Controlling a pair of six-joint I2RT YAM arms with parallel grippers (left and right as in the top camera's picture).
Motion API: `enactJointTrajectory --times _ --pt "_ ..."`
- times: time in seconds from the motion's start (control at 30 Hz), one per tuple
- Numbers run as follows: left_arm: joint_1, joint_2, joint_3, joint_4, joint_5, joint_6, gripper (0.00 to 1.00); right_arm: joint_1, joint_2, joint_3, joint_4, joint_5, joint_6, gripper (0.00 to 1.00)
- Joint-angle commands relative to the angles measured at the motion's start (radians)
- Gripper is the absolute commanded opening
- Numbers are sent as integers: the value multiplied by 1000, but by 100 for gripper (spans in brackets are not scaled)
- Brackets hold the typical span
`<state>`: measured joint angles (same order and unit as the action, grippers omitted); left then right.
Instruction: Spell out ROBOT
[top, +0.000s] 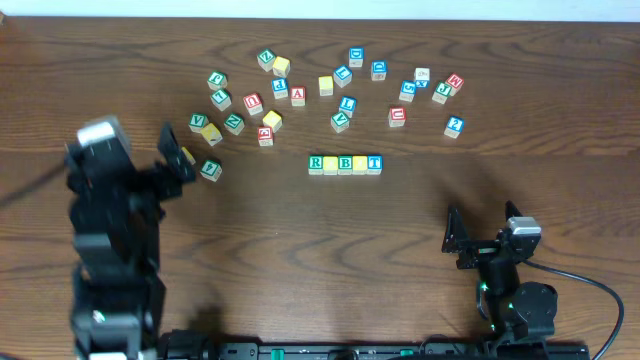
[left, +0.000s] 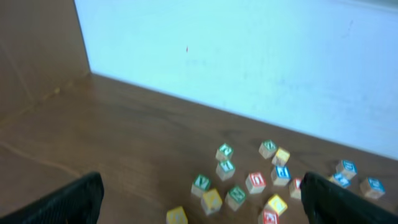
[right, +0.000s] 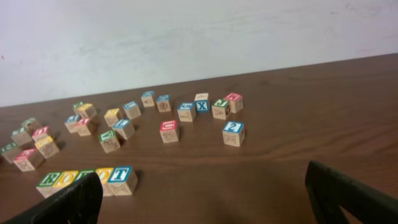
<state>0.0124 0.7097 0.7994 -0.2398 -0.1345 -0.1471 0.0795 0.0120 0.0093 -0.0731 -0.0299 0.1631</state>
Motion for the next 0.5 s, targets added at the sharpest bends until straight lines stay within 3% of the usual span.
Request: enactJointTrajectory --times 0.0,0.2,0.47 --pt "5 -159 -225 138 -12 39 99 -7 -6 -4 -1 -2 -15 99" --pt "11 -400 -525 319 -12 43 99 -7 -6 -4 -1 -2 -15 99" --pt "37 -621 -749 362 -11 76 99 -7 -6 -4 -1 -2 -15 99"
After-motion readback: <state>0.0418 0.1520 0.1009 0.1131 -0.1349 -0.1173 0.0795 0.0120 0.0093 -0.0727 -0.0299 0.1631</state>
